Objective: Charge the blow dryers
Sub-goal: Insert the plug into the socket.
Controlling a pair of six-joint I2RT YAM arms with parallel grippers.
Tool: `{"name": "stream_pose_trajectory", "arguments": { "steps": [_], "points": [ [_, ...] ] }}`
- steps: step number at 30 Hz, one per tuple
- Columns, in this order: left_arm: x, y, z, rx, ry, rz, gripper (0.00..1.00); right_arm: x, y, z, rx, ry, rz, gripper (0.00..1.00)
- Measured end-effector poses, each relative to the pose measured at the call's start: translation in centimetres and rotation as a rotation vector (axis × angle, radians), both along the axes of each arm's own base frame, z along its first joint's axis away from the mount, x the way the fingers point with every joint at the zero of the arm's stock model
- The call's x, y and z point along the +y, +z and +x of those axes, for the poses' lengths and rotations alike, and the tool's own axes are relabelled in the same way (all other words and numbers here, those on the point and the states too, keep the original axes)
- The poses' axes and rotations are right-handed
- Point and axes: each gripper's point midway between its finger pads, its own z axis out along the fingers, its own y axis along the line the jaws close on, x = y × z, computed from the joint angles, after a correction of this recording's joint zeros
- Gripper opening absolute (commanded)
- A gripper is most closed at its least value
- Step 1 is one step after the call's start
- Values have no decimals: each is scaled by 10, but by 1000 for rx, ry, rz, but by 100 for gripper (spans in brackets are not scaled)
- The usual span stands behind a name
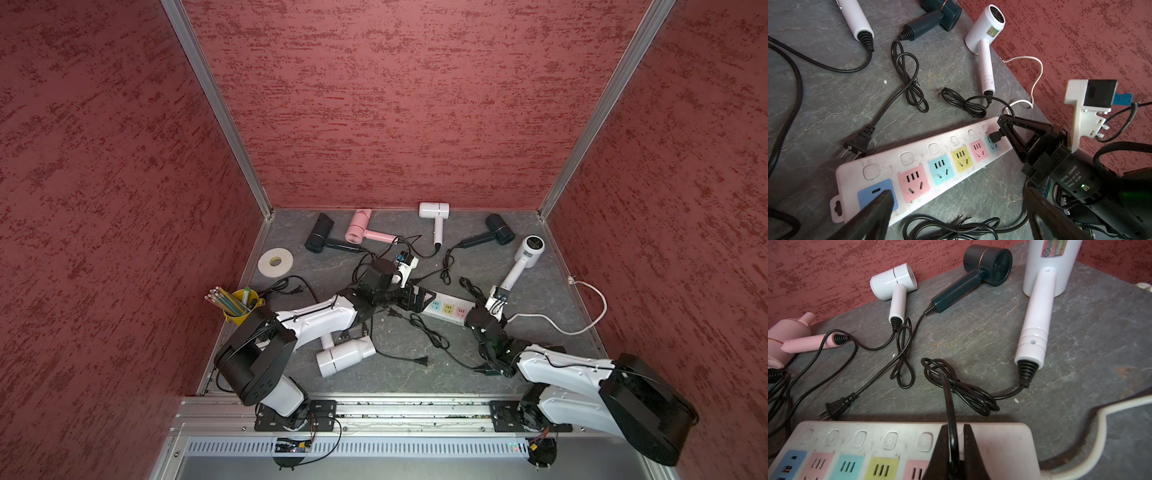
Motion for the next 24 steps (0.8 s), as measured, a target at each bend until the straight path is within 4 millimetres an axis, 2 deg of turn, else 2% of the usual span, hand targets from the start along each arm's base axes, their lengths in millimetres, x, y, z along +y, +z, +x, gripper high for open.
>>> {"name": "stream_pose_trajectory", "arguments": {
  "steps": [8,11,24],
  "points": [
    [0,0,0,0,-1,-1,100,4,-1,-5,-2,6,-8,0],
    [0,0,0,0,-1,-1,100,5,-9,-7,28,10,-32,0],
    [-1,1,0,-1,-2,-2,100,5,-12,-2,57,-56,-30,0]
  ]
}}
